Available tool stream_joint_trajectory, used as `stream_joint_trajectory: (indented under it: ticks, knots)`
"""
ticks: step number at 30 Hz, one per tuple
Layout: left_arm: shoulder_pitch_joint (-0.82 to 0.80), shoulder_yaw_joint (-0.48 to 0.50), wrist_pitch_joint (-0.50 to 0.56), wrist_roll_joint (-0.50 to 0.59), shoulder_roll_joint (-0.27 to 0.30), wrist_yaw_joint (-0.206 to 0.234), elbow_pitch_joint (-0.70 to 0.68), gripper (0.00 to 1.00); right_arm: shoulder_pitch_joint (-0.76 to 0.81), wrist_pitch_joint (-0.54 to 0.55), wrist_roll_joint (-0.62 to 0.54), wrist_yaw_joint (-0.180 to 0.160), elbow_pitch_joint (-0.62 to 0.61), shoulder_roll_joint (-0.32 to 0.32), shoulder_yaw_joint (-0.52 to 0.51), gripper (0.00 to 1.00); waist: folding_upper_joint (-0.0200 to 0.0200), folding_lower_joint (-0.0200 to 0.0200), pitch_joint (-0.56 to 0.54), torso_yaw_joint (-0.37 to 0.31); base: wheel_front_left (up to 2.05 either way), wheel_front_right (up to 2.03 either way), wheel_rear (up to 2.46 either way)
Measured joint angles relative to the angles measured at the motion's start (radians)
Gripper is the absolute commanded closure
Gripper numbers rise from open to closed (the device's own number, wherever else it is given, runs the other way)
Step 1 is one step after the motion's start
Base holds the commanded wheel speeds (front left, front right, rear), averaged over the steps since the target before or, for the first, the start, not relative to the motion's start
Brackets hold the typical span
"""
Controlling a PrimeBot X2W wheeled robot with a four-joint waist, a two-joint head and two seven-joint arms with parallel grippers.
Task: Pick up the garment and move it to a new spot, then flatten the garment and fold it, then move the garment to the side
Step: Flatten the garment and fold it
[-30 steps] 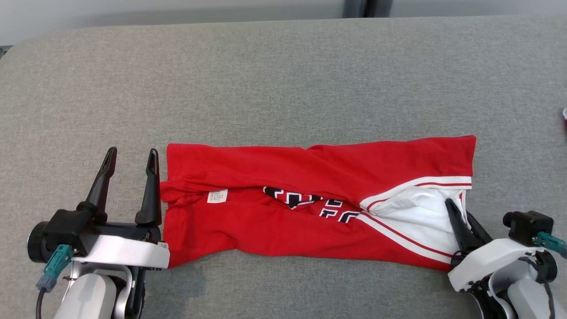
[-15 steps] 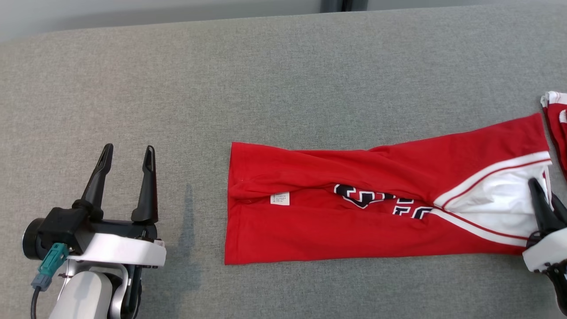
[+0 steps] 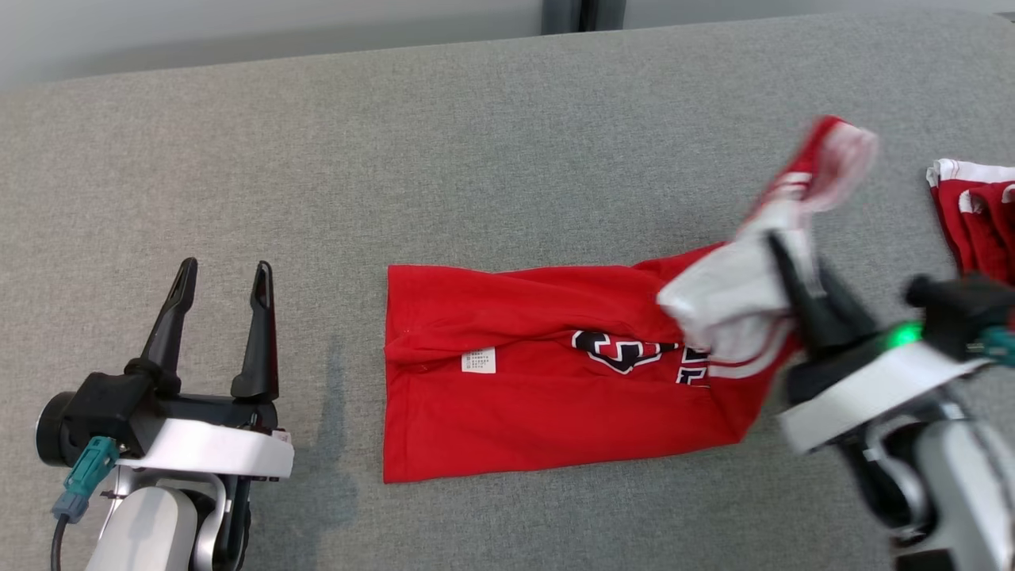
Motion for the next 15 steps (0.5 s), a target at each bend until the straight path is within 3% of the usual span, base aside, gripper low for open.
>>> stream_joint_trajectory:
  ticks: [6, 11, 15]
  knots:
    - [-0.013, -0.016, 0.000, 0.000, -0.004, -0.008, 0.006, 0.00, -0.043, 0.086, -0.050, 0.000, -0.082, 0.119, 0.170, 1.00, 0.0000, 0.0000, 0.002, 0.008, 0.00, 0.00, 0.00]
    - [-0.032, -0.029, 0.000, 0.000, -0.019, -0.015, 0.014, 0.00, -0.093, 0.094, -0.053, 0.000, -0.001, 0.200, 0.281, 1.00, 0.0000, 0.0000, 0.010, 0.041, 0.00, 0.00, 0.00]
    - [-0.037, -0.034, 0.000, 0.000, -0.031, -0.022, 0.021, 0.00, -0.131, 0.074, -0.032, 0.000, 0.099, 0.229, 0.355, 1.00, 0.0000, 0.0000, 0.021, 0.069, 0.00, 0.00, 0.00]
